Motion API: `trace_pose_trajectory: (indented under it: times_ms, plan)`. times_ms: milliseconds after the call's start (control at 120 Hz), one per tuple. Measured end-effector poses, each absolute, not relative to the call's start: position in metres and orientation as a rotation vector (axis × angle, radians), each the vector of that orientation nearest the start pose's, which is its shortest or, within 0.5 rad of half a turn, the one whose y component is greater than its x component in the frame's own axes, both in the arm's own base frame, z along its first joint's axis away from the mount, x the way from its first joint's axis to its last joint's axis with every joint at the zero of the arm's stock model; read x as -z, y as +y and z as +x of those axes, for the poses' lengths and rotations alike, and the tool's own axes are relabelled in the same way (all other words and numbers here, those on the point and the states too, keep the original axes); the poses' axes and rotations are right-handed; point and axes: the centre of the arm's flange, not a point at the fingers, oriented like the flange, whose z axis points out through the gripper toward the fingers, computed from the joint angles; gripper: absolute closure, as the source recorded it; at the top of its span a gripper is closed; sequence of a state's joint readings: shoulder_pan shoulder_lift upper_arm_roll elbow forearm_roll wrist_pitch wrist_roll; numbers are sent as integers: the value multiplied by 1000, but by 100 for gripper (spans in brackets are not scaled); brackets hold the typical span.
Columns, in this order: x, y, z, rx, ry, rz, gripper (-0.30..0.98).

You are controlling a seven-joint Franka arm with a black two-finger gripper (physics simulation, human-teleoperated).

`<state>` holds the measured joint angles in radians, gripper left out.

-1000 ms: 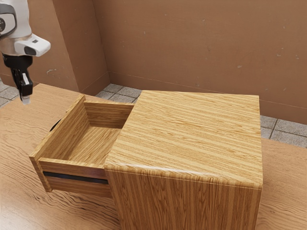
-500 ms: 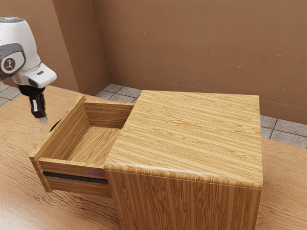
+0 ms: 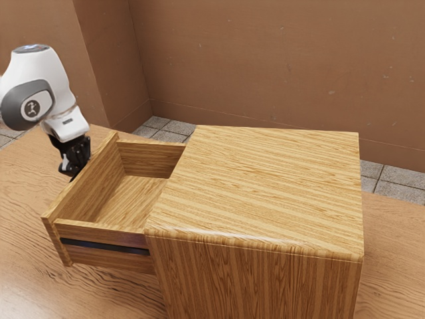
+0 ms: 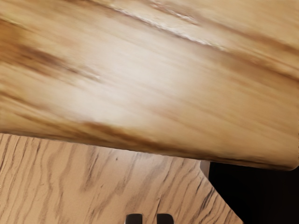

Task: Push the drawer handle with one arm to close the drawer

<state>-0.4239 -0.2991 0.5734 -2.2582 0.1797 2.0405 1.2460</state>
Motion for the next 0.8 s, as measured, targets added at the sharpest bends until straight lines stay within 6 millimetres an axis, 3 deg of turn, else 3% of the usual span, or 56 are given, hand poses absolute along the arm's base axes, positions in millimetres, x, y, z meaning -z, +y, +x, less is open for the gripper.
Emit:
trace_pose_trajectory:
  times_ms: [800]
  plan:
    - [-459, 48, 477, 94, 2067, -2336, 75]
